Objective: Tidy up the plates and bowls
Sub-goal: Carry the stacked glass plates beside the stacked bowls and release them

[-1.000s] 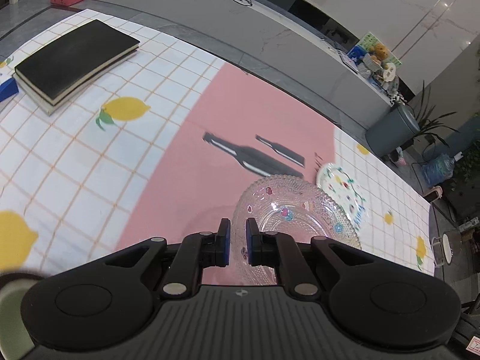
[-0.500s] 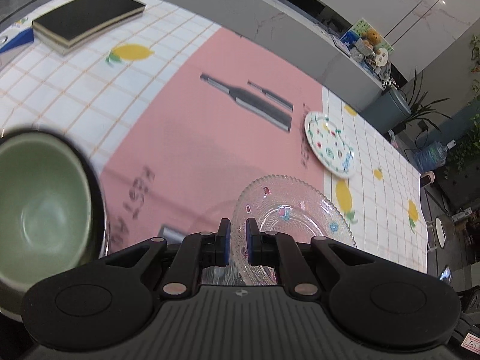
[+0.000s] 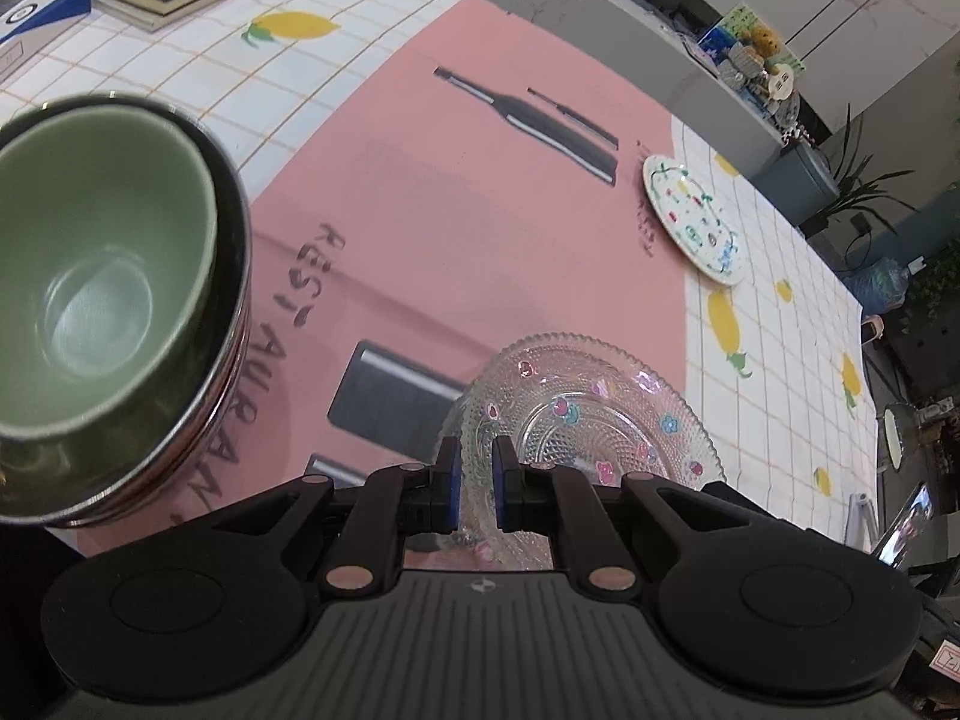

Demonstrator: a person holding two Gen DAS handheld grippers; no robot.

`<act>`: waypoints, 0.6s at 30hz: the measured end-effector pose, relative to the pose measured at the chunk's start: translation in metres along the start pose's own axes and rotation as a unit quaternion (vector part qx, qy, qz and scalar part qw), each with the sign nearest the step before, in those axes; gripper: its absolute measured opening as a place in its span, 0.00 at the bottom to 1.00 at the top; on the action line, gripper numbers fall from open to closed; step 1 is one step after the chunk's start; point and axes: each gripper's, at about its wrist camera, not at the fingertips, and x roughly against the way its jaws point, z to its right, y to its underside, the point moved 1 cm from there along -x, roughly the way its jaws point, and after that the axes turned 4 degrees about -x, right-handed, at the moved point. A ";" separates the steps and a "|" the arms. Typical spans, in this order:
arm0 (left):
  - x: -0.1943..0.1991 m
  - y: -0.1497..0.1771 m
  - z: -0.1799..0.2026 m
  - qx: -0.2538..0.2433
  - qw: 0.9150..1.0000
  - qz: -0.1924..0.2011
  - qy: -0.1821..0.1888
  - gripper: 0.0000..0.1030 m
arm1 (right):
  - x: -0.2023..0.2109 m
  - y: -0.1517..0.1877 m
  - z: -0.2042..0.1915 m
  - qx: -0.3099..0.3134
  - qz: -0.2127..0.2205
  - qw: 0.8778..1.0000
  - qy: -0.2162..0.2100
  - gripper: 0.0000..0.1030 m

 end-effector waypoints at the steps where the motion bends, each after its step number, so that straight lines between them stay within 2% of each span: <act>1: 0.000 0.001 0.000 -0.001 1.000 -0.001 0.000 0.10 | -0.001 0.001 0.001 0.001 -0.001 1.000 0.001 0.06; 6: -0.001 0.004 0.001 -0.008 1.000 0.000 -0.005 0.10 | -0.006 0.007 0.006 0.000 -0.009 1.000 0.005 0.07; 18: 0.000 0.011 0.004 -0.031 0.999 -0.007 -0.025 0.10 | -0.003 0.017 -0.005 0.059 0.007 0.998 0.028 0.07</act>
